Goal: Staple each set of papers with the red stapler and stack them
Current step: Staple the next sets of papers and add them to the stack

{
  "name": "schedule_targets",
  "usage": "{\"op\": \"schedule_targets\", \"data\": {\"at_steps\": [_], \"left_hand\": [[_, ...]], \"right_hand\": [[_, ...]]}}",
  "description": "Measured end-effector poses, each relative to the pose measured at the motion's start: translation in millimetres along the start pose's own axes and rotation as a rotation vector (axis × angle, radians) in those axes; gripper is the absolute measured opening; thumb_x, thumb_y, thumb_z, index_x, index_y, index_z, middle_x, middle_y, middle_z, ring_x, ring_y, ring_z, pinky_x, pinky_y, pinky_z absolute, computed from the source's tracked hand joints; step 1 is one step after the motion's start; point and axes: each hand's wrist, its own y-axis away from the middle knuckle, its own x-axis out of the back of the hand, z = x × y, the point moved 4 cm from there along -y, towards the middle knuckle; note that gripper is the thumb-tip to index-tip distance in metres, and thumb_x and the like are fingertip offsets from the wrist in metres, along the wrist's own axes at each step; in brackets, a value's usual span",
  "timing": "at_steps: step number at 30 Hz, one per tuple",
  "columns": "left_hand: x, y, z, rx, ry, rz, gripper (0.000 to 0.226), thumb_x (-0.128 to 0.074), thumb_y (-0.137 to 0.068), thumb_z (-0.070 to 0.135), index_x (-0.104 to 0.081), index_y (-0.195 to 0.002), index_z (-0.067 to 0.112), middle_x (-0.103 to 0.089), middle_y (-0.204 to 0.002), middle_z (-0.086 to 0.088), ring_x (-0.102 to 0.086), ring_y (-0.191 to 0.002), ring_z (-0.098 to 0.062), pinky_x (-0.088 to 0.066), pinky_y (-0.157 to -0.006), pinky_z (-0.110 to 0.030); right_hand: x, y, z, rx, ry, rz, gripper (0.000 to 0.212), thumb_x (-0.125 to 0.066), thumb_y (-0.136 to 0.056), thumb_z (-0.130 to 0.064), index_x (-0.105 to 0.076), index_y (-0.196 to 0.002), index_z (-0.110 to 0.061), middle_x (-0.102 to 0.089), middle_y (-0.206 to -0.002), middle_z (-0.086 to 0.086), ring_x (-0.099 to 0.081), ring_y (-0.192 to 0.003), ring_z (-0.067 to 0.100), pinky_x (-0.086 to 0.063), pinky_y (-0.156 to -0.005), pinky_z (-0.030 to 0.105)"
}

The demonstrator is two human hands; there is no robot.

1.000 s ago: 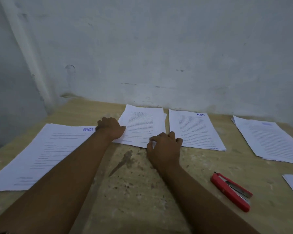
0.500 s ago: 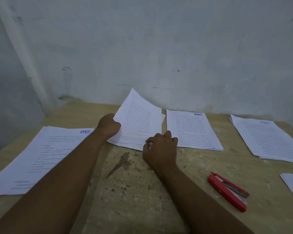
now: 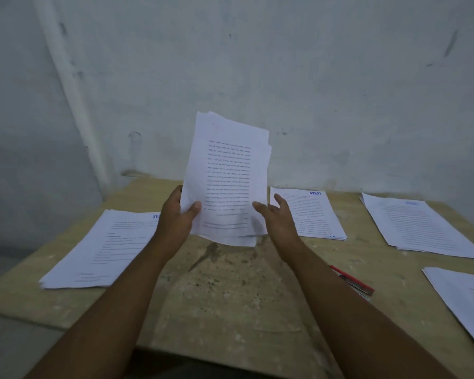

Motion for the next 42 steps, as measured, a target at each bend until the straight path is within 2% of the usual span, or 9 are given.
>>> {"op": "schedule_targets", "data": {"at_steps": [4,9,15,19,24,28,32,37,42], "left_hand": [[-12.9,26.9,9.1,-0.009,0.114,-0.018,0.040,-0.065,-0.102,0.016,-0.056,-0.136,0.036,-0.069,-0.127,0.016,-0.068,-0.113,-0.004,-0.057,-0.087,-0.022],[-34.3,53.0,16.8,0.005,0.105,-0.036,0.047,-0.070,-0.099,0.015,-0.054,-0.139,0.034,-0.067,-0.129,0.019,-0.066,-0.111,0.004,-0.054,-0.087,-0.020],[-55.8,72.3,8.5,0.037,0.067,-0.102,0.049,-0.076,-0.094,0.027,-0.057,-0.139,0.034,-0.067,-0.132,0.018,-0.066,-0.118,-0.004,-0.057,-0.095,-0.032],[-62.7,75.5,17.8,0.043,0.077,-0.097,0.048,-0.076,-0.094,0.033,-0.053,-0.136,0.030,-0.072,-0.124,0.008,-0.070,-0.112,-0.012,-0.059,-0.090,-0.035],[-64.6,74.5,41.9,0.036,0.052,-0.024,0.021,-0.070,-0.097,0.037,-0.059,-0.109,0.023,-0.071,-0.113,0.004,-0.069,-0.105,-0.015,-0.054,-0.081,-0.034],[-70.2,79.8,55.8,0.030,0.150,-0.051,0.029,-0.069,-0.099,0.034,-0.059,-0.125,0.023,-0.071,-0.121,0.007,-0.070,-0.109,-0.012,-0.058,-0.089,-0.035],[-77.3,87.6,61.8,0.047,0.241,-0.046,0.036,-0.066,-0.101,0.030,-0.060,-0.136,0.025,-0.072,-0.124,0.011,-0.069,-0.109,-0.004,-0.055,-0.091,-0.027],[-80.6,92.6,60.2,0.072,0.196,0.003,0.017,-0.060,-0.104,0.027,-0.058,-0.121,0.023,-0.069,-0.115,0.011,-0.067,-0.109,-0.012,-0.048,-0.076,-0.025],[-89.9,98.2,61.9,0.048,0.193,0.004,0.023,-0.056,-0.106,0.029,-0.063,-0.128,0.031,-0.072,-0.114,0.016,-0.069,-0.097,0.004,-0.052,-0.073,-0.012]], "right_hand": [[23.1,14.4,-16.4,0.101,0.004,0.004,0.046,-0.075,-0.096,-0.031,-0.065,-0.141,-0.030,-0.075,-0.112,-0.015,-0.070,-0.106,0.003,-0.052,-0.081,0.023],[62.7,39.2,-24.5,0.188,-0.015,0.061,0.017,-0.072,-0.098,-0.026,-0.075,-0.115,-0.024,-0.079,-0.112,-0.006,-0.072,-0.109,0.020,-0.057,-0.087,0.034],[90.8,68.7,-11.1,0.213,0.055,0.100,0.014,-0.071,-0.097,-0.023,-0.069,-0.111,-0.024,-0.076,-0.111,-0.007,-0.072,-0.107,0.022,-0.059,-0.094,0.048],[95.2,86.2,-6.6,0.203,0.104,0.091,0.026,-0.072,-0.098,-0.022,-0.064,-0.122,-0.028,-0.073,-0.119,-0.011,-0.071,-0.110,0.015,-0.058,-0.086,0.037],[93.9,99.2,-13.4,0.236,0.150,0.092,0.042,-0.071,-0.098,-0.027,-0.061,-0.139,-0.031,-0.070,-0.130,-0.013,-0.068,-0.116,0.012,-0.058,-0.095,0.041],[89.3,108.4,-22.4,0.252,0.099,0.121,0.047,-0.073,-0.098,-0.027,-0.047,-0.137,-0.029,-0.063,-0.127,-0.013,-0.065,-0.113,0.009,-0.055,-0.082,0.029],[86.0,114.5,-27.2,0.238,0.027,0.091,0.039,-0.065,-0.103,-0.021,-0.045,-0.135,-0.028,-0.061,-0.125,-0.012,-0.062,-0.112,0.008,-0.051,-0.078,0.026],[93.4,116.0,-26.7,0.219,0.057,0.147,0.030,-0.058,-0.104,-0.018,-0.050,-0.129,-0.031,-0.063,-0.119,-0.019,-0.063,-0.110,0.006,-0.049,-0.078,0.025],[92.1,118.3,-26.3,0.243,0.100,0.154,0.033,-0.056,-0.105,-0.014,-0.047,-0.129,-0.036,-0.057,-0.115,-0.030,-0.056,-0.102,-0.010,-0.045,-0.079,0.014]]}}
